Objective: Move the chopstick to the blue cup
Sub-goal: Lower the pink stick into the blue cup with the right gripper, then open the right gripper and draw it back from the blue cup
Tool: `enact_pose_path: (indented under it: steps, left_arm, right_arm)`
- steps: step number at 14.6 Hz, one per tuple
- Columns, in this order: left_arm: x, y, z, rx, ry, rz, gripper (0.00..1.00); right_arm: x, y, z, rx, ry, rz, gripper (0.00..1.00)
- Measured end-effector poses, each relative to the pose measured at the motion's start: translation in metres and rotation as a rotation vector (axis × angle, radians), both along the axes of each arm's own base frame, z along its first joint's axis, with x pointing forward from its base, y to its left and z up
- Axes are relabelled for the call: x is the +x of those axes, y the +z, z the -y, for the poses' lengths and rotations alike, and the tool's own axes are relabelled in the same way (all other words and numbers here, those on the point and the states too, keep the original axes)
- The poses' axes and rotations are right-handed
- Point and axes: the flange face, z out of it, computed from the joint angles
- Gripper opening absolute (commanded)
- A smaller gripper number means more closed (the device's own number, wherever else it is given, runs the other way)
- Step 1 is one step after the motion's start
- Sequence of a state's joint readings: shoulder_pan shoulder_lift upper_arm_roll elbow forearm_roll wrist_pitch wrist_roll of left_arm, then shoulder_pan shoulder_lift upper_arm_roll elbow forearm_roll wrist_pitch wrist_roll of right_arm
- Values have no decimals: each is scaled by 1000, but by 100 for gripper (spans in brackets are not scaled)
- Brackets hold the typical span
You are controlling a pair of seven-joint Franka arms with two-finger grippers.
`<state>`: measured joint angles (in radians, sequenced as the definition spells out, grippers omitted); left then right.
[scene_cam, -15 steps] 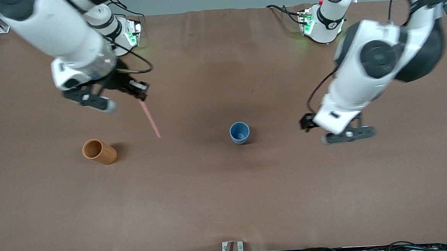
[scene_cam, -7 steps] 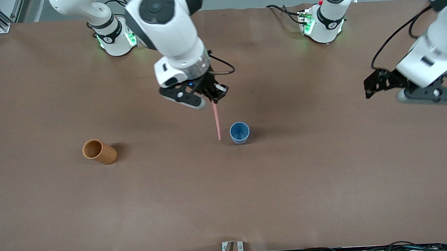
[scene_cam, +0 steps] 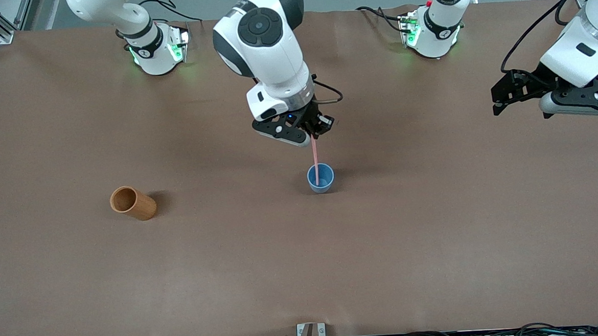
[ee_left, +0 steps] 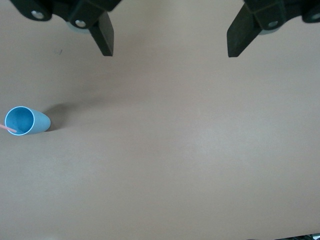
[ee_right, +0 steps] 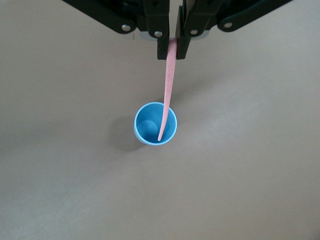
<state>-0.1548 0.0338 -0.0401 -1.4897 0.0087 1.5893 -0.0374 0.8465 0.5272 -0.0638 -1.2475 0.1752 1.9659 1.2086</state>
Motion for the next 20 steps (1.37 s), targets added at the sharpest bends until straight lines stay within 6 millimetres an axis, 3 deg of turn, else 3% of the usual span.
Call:
enact_pose_path:
  steps: [4,7,12,14,16,18,20]
  left_arm:
    - [1,-1,-1,-1,2,-2,100]
    - [3,-1,-10,-16,21,-5,100]
    - [4,-2,-15,-17,30,-7,100]
    - [4,-2,-15,-19,30,-8,100]
    - [4,-3,-14,-20,30,-9,100]
    - [4,-3,-14,-20,30,-8,100]
    - [4,-3,-14,-20,30,-8,100]
  right_arm:
    - [-1,-3,-1,-3,2,-3,3]
    - [0,-12,-3,-13,3,-13,12]
    - [5,-54,-9,-49,19,-37,24]
    - [9,-62,-11,-41,20,-23,32]
    - [13,-62,-8,-40,23,-12,55]
    - [22,-55,-1,-35,27,7,86]
    - [38,-36,16,-25,19,35,94]
